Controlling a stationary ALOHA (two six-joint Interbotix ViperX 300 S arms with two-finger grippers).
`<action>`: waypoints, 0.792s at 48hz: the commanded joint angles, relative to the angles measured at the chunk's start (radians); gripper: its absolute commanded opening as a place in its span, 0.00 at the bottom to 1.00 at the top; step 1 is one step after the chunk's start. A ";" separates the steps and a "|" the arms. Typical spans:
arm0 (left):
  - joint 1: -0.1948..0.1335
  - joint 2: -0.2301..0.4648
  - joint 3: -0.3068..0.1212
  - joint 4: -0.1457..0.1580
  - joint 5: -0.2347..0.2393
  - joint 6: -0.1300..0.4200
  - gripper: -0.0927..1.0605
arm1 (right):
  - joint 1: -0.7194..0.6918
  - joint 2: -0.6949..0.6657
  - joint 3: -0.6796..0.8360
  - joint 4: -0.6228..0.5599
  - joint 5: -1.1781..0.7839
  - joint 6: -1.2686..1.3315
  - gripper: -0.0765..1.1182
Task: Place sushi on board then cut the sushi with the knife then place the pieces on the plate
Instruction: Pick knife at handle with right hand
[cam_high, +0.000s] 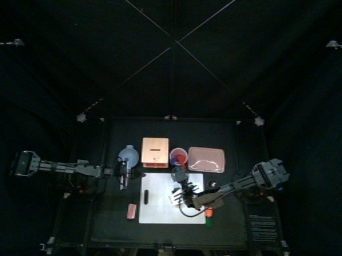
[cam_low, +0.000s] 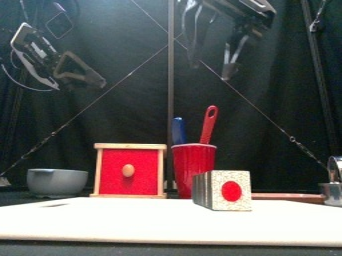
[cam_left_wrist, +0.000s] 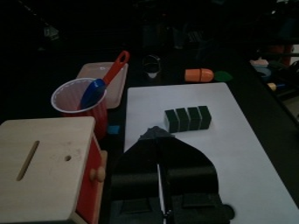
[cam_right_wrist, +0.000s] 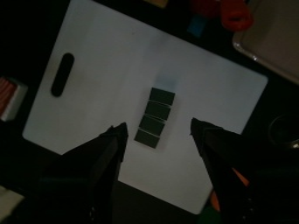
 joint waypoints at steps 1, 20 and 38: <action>0.005 0.000 -0.012 -0.002 -0.005 -0.002 0.07 | -0.058 -0.043 -0.092 0.014 0.055 -0.181 0.83; 0.012 0.000 -0.009 -0.018 -0.005 -0.003 0.07 | -0.175 0.219 -0.425 0.023 0.428 -0.884 0.83; 0.018 0.000 -0.005 -0.020 0.014 -0.002 0.07 | -0.210 0.357 -0.495 0.032 0.520 -1.063 0.82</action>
